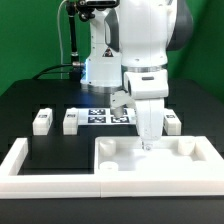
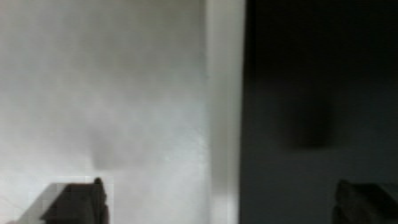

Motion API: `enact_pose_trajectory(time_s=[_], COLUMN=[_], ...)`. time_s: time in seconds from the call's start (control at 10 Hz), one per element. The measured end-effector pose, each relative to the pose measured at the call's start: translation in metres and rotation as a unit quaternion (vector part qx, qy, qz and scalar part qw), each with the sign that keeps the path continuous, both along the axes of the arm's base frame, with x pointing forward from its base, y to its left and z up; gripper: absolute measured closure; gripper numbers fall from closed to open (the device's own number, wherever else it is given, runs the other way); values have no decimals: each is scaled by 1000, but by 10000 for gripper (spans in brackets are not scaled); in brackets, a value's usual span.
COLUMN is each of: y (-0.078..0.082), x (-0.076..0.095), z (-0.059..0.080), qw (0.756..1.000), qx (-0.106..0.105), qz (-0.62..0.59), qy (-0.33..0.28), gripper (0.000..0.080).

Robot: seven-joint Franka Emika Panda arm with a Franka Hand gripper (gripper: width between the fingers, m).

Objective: Assemble desk

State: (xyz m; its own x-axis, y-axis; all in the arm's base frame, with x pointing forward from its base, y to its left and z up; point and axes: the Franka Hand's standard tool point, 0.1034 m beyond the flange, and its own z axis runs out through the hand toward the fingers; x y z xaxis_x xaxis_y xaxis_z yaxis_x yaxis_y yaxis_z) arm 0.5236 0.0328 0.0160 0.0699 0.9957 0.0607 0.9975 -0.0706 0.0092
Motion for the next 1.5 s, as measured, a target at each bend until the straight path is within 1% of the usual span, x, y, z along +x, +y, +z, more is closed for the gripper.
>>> enact_pose_trajectory(time_s=[0.5,0.6,0.7,0.8,0.9,1.0,1.1,1.2,1.4,1.5], y=[0,0,3,6,12,24,43,48,48,52], x=[0,0,-4,-10,-11,-10,-11,-9,-9,-11], z=[0,1,9,21,30,39,47,47,45,45], qw=[1000,1000,998,996,991,978,949,946,916,887], qx=[0,0,0,-3,-2,1,5,11,18,22], qz=[0,-17,-69,-87,-133,-210,-316,-324,-401,-462], qy=[0,-1,-4,-6,-10,-11,-6,-11,-2,5], gripper=[151,151,151,151,151,151,151,151,151,151])
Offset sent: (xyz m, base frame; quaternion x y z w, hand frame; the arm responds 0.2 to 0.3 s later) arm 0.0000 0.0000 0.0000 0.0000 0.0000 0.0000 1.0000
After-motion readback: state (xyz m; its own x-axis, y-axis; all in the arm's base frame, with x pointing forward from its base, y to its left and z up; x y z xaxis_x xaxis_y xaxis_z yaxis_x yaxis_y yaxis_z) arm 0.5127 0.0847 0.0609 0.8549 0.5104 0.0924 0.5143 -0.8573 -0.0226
